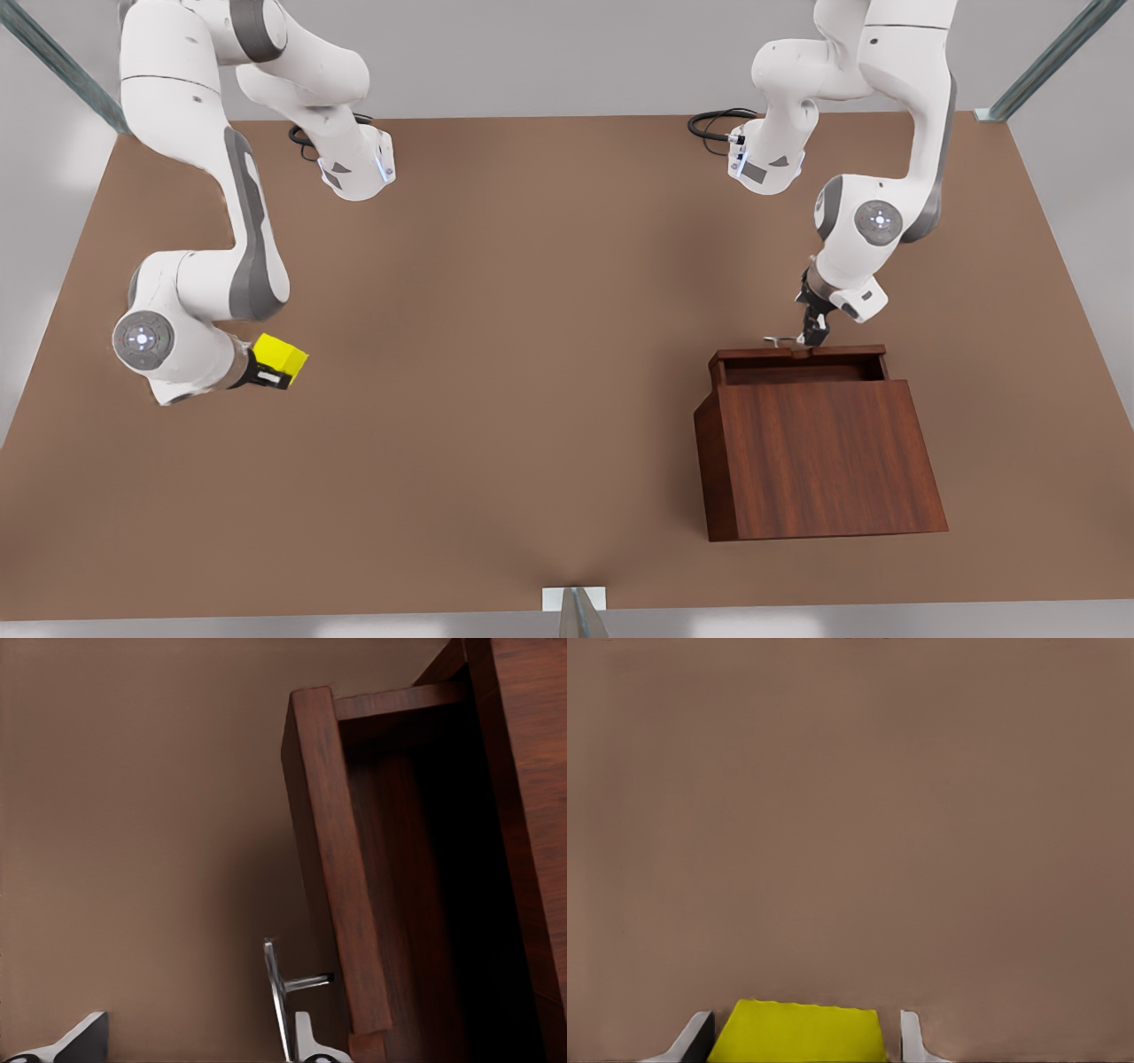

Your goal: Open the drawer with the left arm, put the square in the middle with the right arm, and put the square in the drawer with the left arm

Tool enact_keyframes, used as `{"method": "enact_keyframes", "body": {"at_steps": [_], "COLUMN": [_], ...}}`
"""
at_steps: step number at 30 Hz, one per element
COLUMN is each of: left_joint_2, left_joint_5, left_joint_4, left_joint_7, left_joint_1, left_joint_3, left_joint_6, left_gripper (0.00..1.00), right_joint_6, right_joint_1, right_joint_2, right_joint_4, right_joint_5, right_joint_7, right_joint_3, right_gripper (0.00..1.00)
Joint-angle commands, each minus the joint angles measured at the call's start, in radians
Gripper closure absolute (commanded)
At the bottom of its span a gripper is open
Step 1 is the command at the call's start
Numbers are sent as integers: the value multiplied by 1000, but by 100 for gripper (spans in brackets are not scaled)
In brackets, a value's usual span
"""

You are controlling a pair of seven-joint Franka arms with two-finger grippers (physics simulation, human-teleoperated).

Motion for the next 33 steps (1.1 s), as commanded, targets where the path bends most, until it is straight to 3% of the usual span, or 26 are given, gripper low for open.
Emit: {"method": "enact_keyframes", "body": {"at_steps": [1,8,9,12,14,25,26,27,33], "left_joint_2": [0,-2,-2,-5,-11,-17,-23,-26,-48], "left_joint_5": [0,0,0,0,0,-2,-2,-2,-10], "left_joint_4": [0,0,0,0,0,2,2,2,3], "left_joint_7": [0,-2,-2,-2,-2,-3,-2,-2,-5], "left_joint_1": [13,13,13,13,13,13,13,13,10], "left_joint_3": [0,0,-3,-3,-3,-3,-3,-3,-6], "left_joint_6": [-2,-32,-32,-48,-63,-89,-103,-117,-158], "left_gripper": [0,0,0,0,0,0,0,0,0], "right_joint_6": [-8,-41,-40,95,78,212,212,212,209], "right_joint_1": [21,430,447,573,624,688,688,688,684], "right_joint_2": [21,366,420,521,520,573,573,572,556], "right_joint_4": [35,512,565,565,540,477,476,476,477], "right_joint_5": [13,204,201,141,96,82,82,78,79], "right_joint_7": [60,793,823,896,899,996,997,1001,988], "right_joint_3": [0,7,47,55,61,64,64,64,64], "right_gripper": [40,41,41,40,39,36,25,0,0]}}
